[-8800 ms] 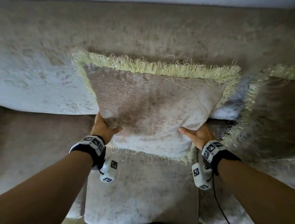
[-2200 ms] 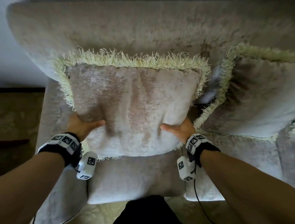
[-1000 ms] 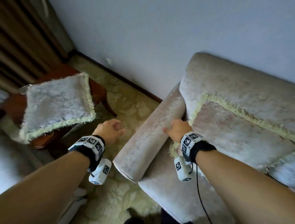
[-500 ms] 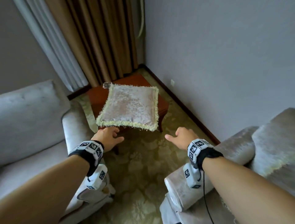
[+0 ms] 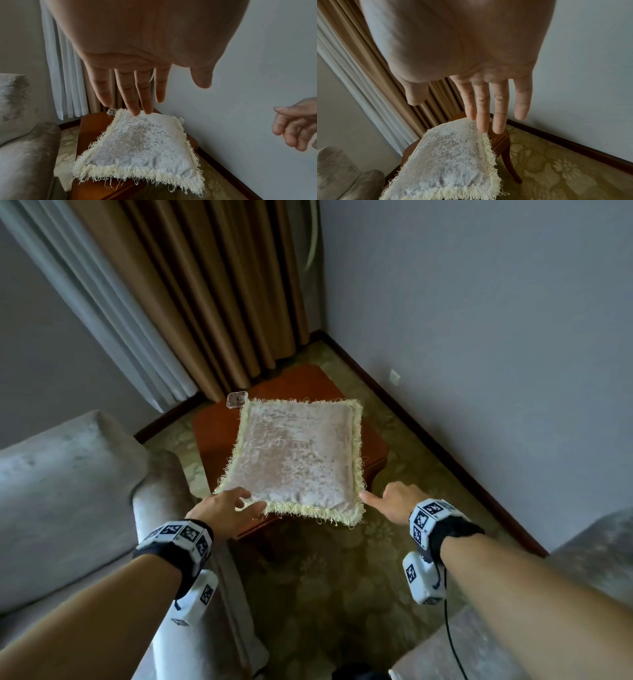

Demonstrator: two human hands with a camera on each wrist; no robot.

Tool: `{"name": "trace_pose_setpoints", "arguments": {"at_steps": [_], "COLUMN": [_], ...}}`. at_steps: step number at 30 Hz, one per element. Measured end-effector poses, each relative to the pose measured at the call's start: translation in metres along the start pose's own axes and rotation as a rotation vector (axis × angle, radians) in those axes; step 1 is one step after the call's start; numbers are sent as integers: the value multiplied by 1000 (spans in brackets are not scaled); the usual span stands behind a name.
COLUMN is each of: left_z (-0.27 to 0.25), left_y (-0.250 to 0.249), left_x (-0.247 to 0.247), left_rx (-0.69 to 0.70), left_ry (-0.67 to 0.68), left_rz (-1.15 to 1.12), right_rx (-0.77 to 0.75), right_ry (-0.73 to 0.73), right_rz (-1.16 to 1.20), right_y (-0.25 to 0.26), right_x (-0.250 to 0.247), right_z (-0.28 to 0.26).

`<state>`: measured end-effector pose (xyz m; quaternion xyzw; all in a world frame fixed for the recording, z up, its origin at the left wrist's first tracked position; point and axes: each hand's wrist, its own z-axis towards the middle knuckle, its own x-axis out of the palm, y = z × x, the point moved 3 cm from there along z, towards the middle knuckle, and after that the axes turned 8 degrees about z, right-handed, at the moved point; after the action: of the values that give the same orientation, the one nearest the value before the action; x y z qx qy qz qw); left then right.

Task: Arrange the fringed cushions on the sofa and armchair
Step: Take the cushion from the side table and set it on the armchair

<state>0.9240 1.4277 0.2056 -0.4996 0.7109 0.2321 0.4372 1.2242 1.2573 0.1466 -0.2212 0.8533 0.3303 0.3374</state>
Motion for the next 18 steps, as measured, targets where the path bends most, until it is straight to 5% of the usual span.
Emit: {"name": "trace_pose_setpoints", "arguments": {"at_steps": [12,18], "left_z": [138,261], "left_y": [13,45], "left_x": [-57,-60], "left_rx": [-28,-29], "left_ry": [7,49], "left_rz": [-47,-106], "right_rx": [46,185], "right_ry": [42,95], "right_rz": [7,88], "right_y": [34,41], "right_x": [-51,-46], "right_z": [122,216]}}
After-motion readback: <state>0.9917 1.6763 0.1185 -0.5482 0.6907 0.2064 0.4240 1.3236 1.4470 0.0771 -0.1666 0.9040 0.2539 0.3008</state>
